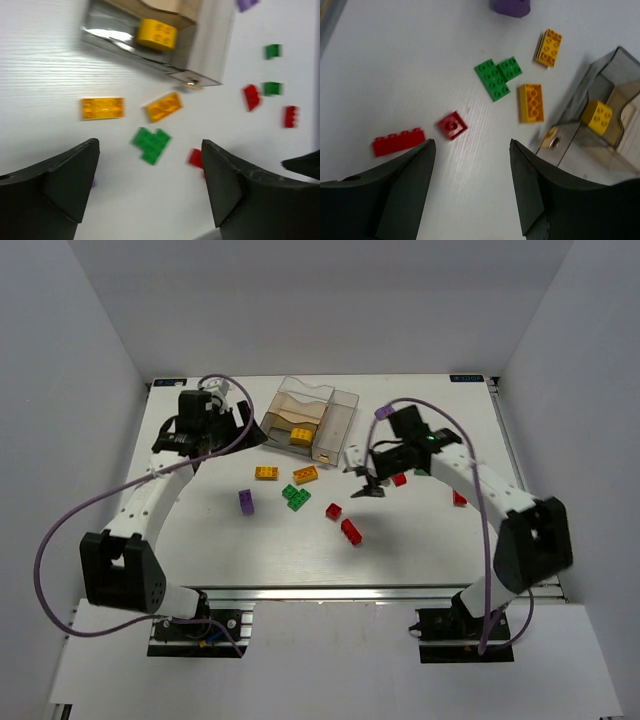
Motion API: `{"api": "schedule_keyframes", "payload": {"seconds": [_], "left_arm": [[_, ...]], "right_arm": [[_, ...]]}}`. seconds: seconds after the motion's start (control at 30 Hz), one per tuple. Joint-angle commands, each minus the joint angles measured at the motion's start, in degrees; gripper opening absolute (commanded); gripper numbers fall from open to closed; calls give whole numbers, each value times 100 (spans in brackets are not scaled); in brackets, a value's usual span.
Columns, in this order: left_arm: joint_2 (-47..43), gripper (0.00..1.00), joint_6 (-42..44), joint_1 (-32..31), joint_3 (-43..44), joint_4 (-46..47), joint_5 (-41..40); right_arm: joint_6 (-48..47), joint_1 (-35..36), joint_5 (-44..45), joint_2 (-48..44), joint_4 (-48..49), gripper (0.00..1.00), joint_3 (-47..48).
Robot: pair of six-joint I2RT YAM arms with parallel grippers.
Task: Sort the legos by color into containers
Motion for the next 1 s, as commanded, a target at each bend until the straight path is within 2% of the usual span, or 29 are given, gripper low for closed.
{"api": "schedule_keyframes", "payload": {"seconds": [0.0,0.03,0.07,0.1,0.2,0.37,0.43,0.53,0.97], "left_arm": [[-975,94,902,-15,-724,241,-1529],[-1179,95,885,-15,-919,321,-1723],[-1364,98,893,-15,-1130,409,-2369],[-1722,98,954,-15,-1332,610,-2549],[-2155,98,1086,-76,-1983,840,-2744],[-2332,98,1104,-15,-1993,814,-2771],[-2332,98,1122,-15,-1976,779,-2876],[-2394,98,1157,-15,-1985,770,-2912],[-2631,98,1157,-15,-2020,779,-2964]], "right_arm": [[-496,908,1239,855,-314,66,968],[-452,1015,1476,1066,-313,66,1240],[-303,1094,1861,1494,-313,65,1521],[-276,1321,2013,1751,-495,64,2168],[-22,1604,2523,2639,-804,65,3426],[375,1850,3156,3649,-594,75,4309],[296,1894,3201,3905,-943,77,4738],[59,1912,3218,4284,-1279,78,4978],[120,1921,3684,4856,-964,78,5049]]}}
